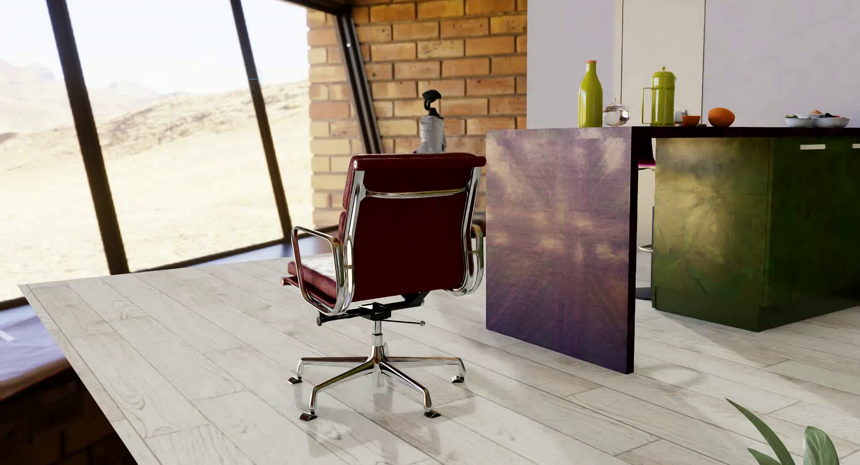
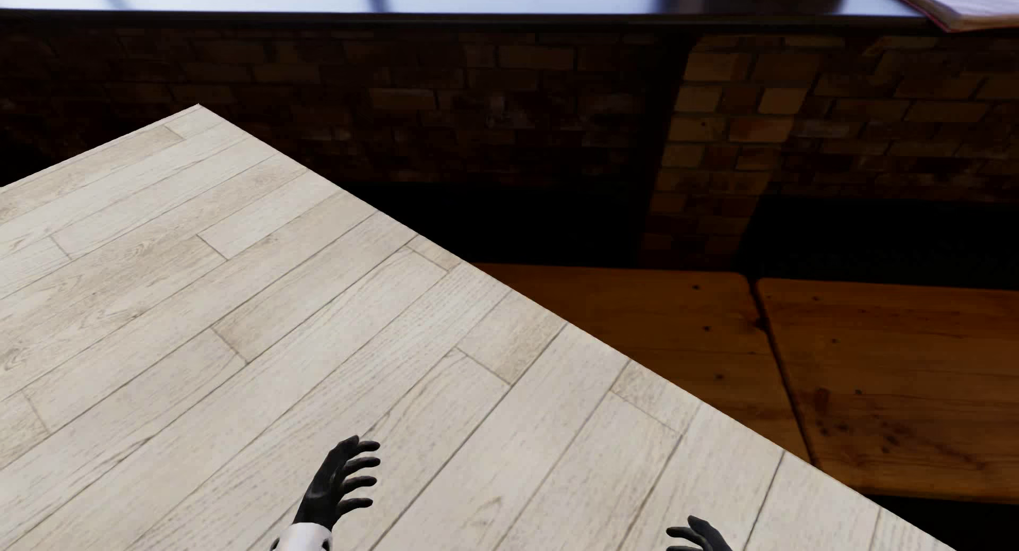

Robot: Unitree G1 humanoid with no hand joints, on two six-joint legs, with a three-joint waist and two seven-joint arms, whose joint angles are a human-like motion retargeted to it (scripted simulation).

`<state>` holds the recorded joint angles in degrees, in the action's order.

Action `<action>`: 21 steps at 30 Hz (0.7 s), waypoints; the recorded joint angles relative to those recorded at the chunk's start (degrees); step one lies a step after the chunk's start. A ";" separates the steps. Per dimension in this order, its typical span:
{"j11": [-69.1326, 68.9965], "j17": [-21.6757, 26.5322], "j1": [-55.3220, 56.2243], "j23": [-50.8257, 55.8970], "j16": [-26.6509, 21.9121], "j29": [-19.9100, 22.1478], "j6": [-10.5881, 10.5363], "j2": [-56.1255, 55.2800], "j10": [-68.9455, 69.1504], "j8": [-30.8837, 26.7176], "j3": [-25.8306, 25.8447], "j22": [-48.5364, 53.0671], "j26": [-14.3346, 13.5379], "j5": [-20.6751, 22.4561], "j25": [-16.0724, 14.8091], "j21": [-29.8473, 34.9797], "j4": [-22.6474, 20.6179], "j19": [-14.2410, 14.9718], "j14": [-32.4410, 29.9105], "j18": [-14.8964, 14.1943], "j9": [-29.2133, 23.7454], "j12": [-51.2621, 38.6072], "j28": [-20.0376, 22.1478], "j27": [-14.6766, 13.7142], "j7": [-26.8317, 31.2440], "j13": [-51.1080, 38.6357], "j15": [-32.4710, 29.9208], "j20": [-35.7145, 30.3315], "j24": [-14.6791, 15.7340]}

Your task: Head to the officechair

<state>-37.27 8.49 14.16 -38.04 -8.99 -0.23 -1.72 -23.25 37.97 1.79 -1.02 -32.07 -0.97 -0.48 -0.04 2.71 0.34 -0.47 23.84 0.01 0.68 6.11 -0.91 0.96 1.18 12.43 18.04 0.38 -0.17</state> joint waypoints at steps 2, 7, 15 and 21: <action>-13.42 2.53 7.88 1.25 -0.86 -0.81 1.06 -6.56 12.28 1.42 -4.84 -5.14 -0.20 -3.29 -0.61 2.49 0.66 3.97 7.95 -0.20 1.42 2.77 0.06 1.65 -0.85 -0.80 12.68 0.90 -1.29; -14.16 0.66 12.13 4.53 -0.29 2.67 1.68 -7.62 20.34 2.15 -9.91 -1.44 12.47 -2.53 0.33 1.78 3.78 4.51 20.24 1.89 0.73 16.05 0.58 0.52 -0.85 -11.71 8.19 0.92 6.38; -11.84 1.66 13.10 5.83 3.02 7.50 4.66 0.80 16.25 0.49 -10.55 -3.28 1.91 -6.64 1.83 3.52 1.15 11.41 7.96 1.70 0.77 7.50 1.72 5.66 2.18 2.30 11.97 -2.11 4.05; -28.08 -1.20 3.84 3.98 -3.05 4.99 2.13 -1.60 11.05 -2.63 -8.33 -6.58 5.72 -6.85 -1.59 3.01 2.16 2.58 10.10 -1.47 -0.90 12.52 6.46 -5.92 0.74 -7.63 -0.45 -4.10 5.63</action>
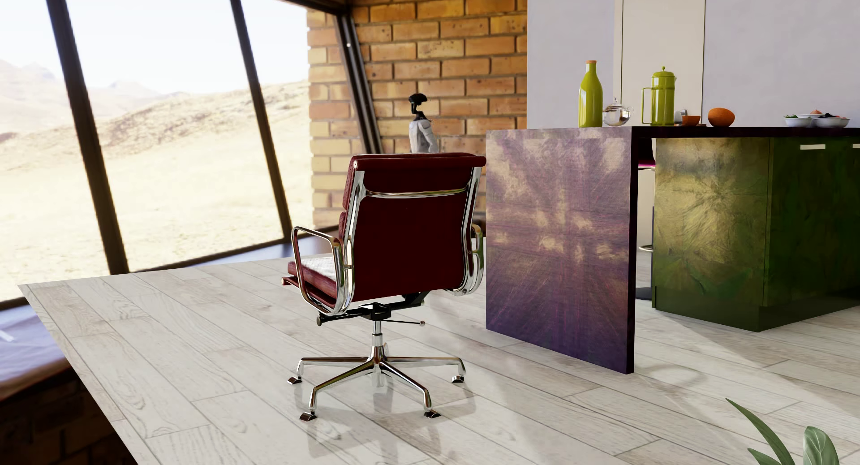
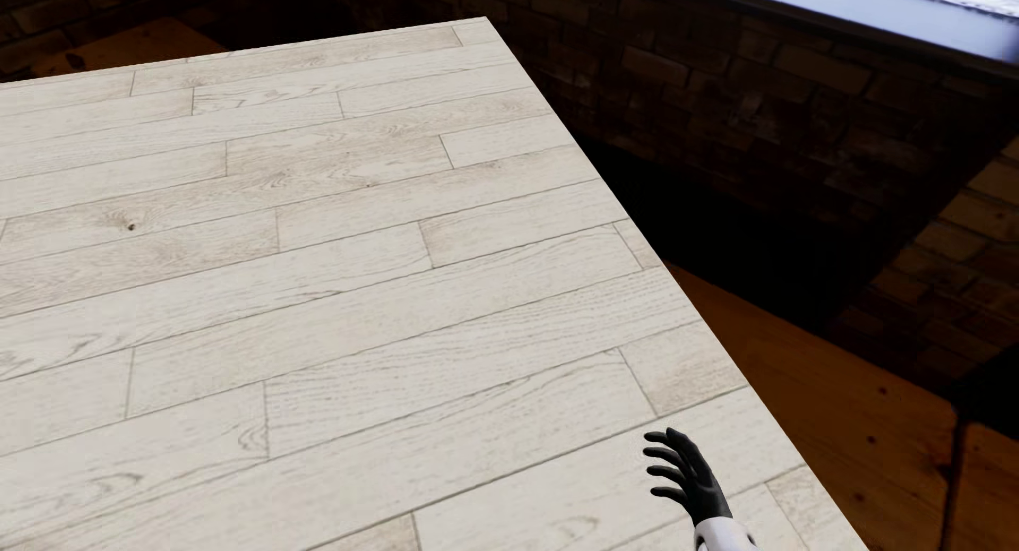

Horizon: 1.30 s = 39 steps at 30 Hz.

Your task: Head to the officechair

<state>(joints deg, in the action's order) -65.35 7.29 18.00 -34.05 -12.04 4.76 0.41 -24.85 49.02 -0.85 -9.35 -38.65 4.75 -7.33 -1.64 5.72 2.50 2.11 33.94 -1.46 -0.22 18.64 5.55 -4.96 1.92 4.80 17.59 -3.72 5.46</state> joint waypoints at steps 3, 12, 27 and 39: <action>11.79 3.79 -8.27 -1.53 3.65 -2.79 3.64 -6.98 -8.01 -3.11 7.30 4.94 0.35 1.14 5.40 -6.17 -1.75 1.64 1.22 -0.70 0.36 -8.75 0.97 3.81 1.64 11.52 7.85 2.61 -0.61; -1.97 -1.98 4.94 -1.60 0.76 1.98 -4.21 -6.58 2.28 -0.94 -4.01 -4.65 4.28 1.46 1.69 4.03 -3.68 8.99 -1.97 4.93 -3.76 0.62 -2.08 -4.56 -4.59 -3.51 0.18 -2.10 -6.61; 6.38 3.41 -1.59 0.74 3.19 -4.32 5.36 -20.33 -0.17 1.64 7.85 1.50 -3.33 2.83 6.93 -3.02 -5.90 7.30 -0.19 4.58 0.23 -7.29 -1.07 8.50 -0.24 8.83 2.48 -0.99 -4.77; -4.50 -0.89 7.56 -0.73 0.47 0.35 -4.16 -5.78 3.92 1.45 0.15 -4.54 5.07 -0.49 4.34 0.92 -0.11 5.04 -6.30 3.03 -1.12 -0.98 -1.53 5.91 -5.39 -1.44 -5.06 -2.17 -7.51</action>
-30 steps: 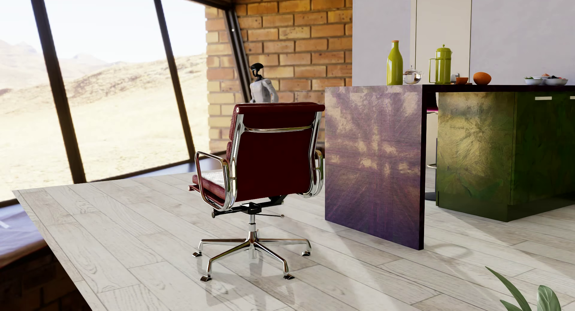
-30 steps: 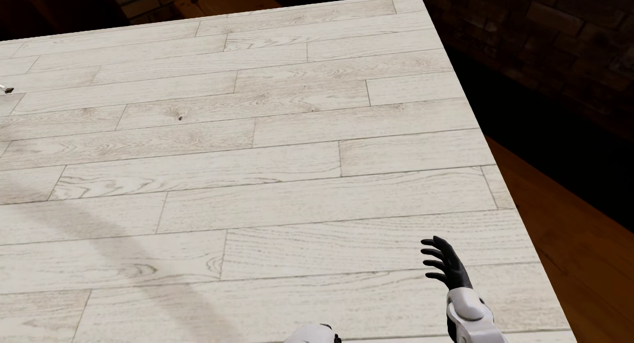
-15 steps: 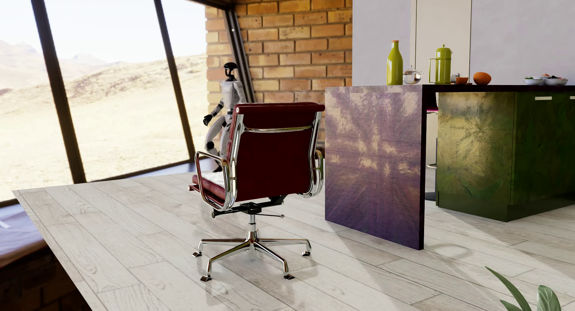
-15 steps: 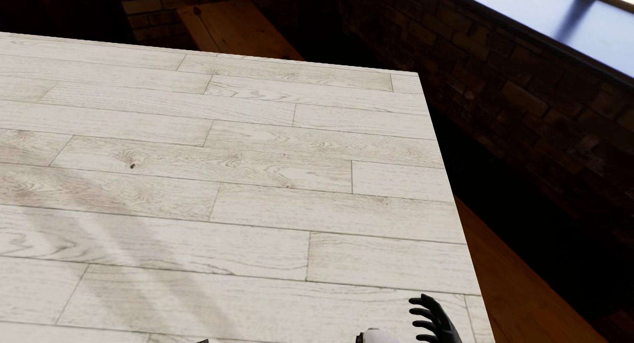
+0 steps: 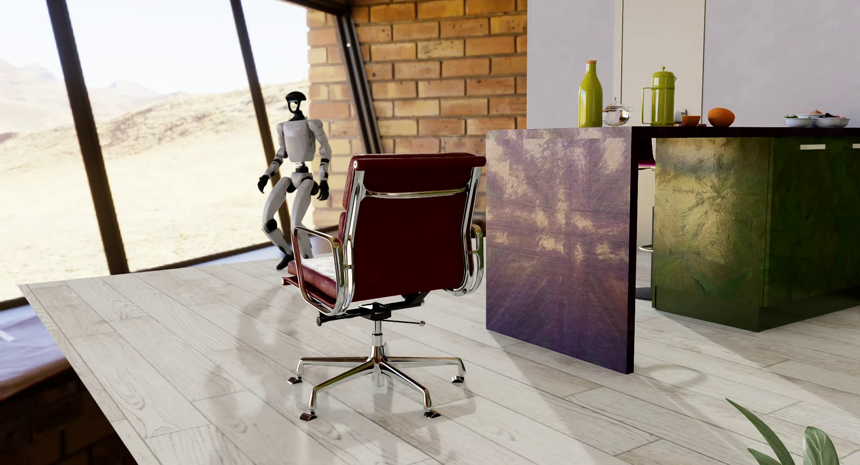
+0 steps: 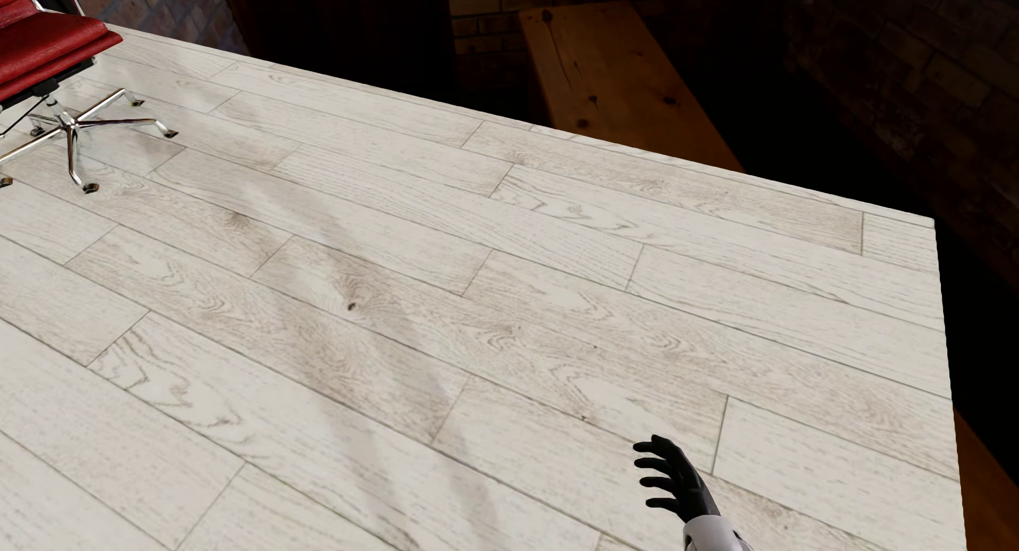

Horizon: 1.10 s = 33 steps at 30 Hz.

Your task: Head to the officechair

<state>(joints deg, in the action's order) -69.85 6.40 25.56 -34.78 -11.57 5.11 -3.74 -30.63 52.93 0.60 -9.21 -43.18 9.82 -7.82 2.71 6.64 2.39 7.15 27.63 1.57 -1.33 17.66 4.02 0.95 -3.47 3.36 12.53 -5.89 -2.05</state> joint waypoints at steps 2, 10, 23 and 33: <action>2.67 2.05 -5.84 -0.98 0.85 -4.00 7.24 -6.03 -3.00 -3.71 6.84 3.91 -4.05 2.62 4.83 -3.50 -1.97 1.27 3.06 -1.13 0.84 -3.07 1.94 0.76 1.38 7.45 5.79 1.79 2.83; 20.89 3.08 2.10 3.82 1.07 5.18 -0.88 10.10 3.11 5.63 -7.36 8.18 -4.15 0.69 -8.13 0.19 2.20 -0.67 -0.78 3.50 -0.22 3.28 -8.92 -3.66 -0.32 -4.03 12.48 5.55 3.03; 12.08 1.69 7.55 3.61 1.89 5.83 -3.61 8.61 1.42 8.17 -7.07 8.64 -4.80 1.39 -6.66 -0.90 0.26 -2.21 -1.67 0.65 -0.74 -1.18 -7.38 -2.58 -0.52 -4.46 13.24 2.74 2.93; 22.93 6.94 2.69 -0.04 2.51 2.72 0.90 3.60 19.37 5.83 -3.65 5.62 -5.67 0.49 -2.89 -3.84 -0.91 -1.82 -4.19 -0.49 -1.70 -5.27 -10.25 -2.82 0.30 2.82 7.41 4.09 6.05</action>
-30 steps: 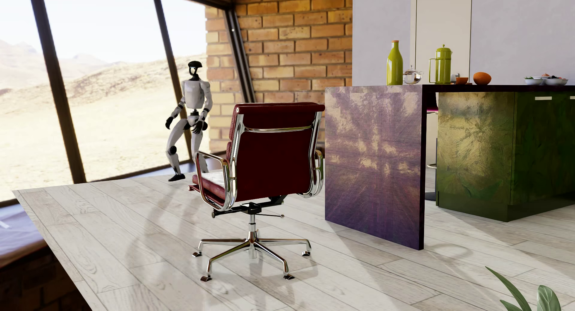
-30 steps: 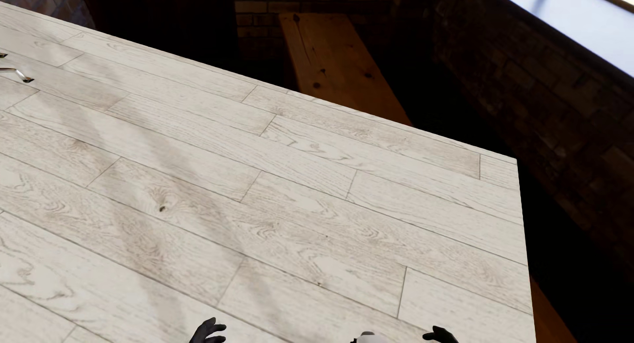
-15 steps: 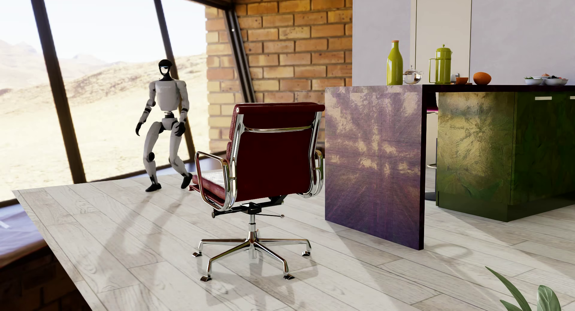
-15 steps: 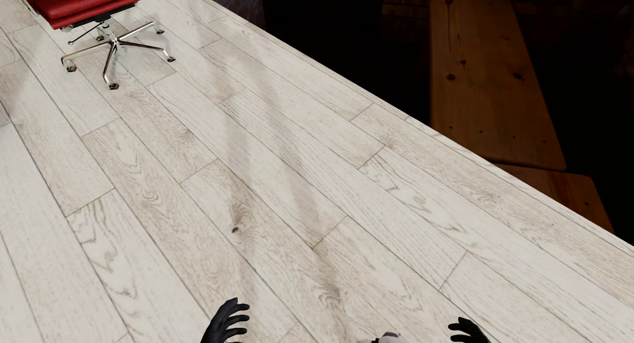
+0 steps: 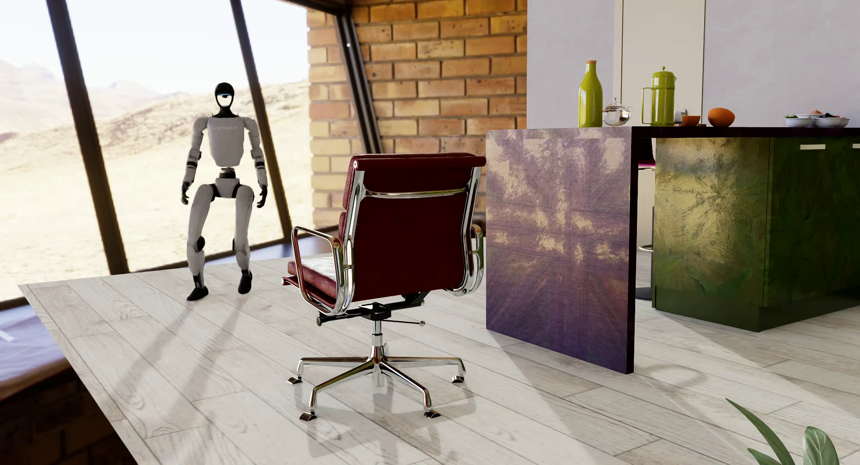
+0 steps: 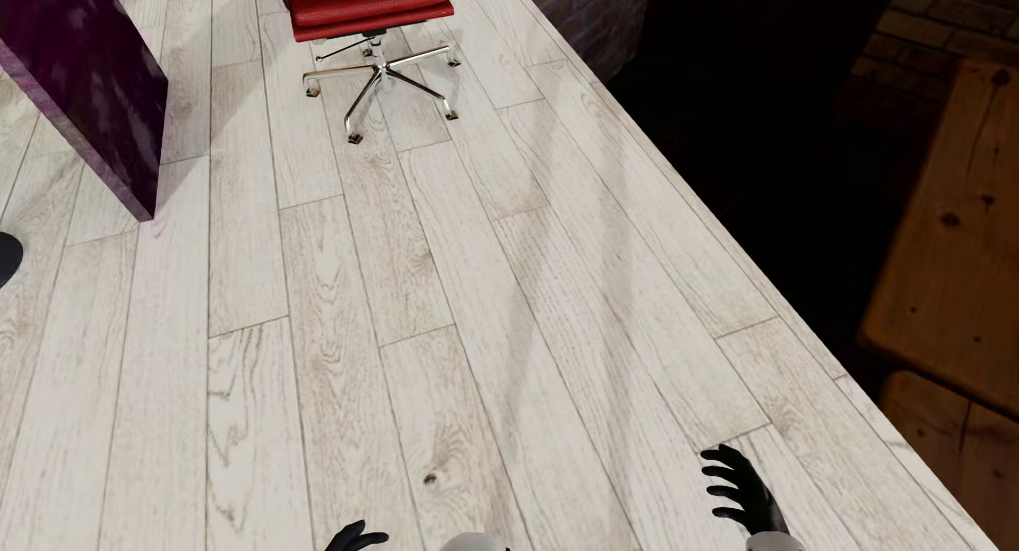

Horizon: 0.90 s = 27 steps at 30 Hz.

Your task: Head to the officechair

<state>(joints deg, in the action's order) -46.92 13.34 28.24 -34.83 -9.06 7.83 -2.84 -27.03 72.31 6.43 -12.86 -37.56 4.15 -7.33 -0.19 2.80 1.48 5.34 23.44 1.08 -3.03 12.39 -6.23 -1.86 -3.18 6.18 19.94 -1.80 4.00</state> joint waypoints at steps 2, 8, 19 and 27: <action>-2.05 -3.56 0.24 4.32 -2.49 3.64 -2.90 4.30 -17.14 0.98 -3.01 1.15 1.51 -0.85 -3.00 3.95 1.52 1.82 4.85 2.47 1.67 5.70 0.95 -0.64 0.14 -5.66 4.67 1.09 -0.09; -2.84 -2.15 -14.64 -1.93 0.94 -4.99 8.30 -11.53 -17.13 -7.24 8.53 3.43 3.93 2.24 4.95 -2.77 -5.54 5.97 9.95 2.20 -0.20 -2.91 14.32 0.72 4.53 7.81 2.23 -2.85 -0.80; -17.17 -2.47 -12.58 -1.18 0.77 -8.49 5.68 -10.55 -23.62 -7.22 10.15 0.88 2.19 4.31 6.57 -1.53 -4.44 3.12 11.97 1.58 1.49 0.46 11.53 -1.67 4.06 5.06 1.92 -2.58 1.51; -11.15 -6.26 2.49 -0.39 -0.77 4.45 -3.20 3.85 -19.50 -2.60 -4.40 -2.91 2.82 1.69 -3.22 3.52 1.79 0.23 1.55 1.08 0.62 5.95 3.57 -1.15 -0.11 -9.17 3.64 -2.01 -3.60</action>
<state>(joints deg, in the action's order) -58.07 7.09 30.73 -35.21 -9.83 12.28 -6.05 -23.18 52.81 3.83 -17.25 -40.46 6.97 -5.64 -3.41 6.33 3.27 5.57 24.99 2.16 -2.42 18.34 -2.65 -3.02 -3.29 -2.99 23.58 -3.81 0.40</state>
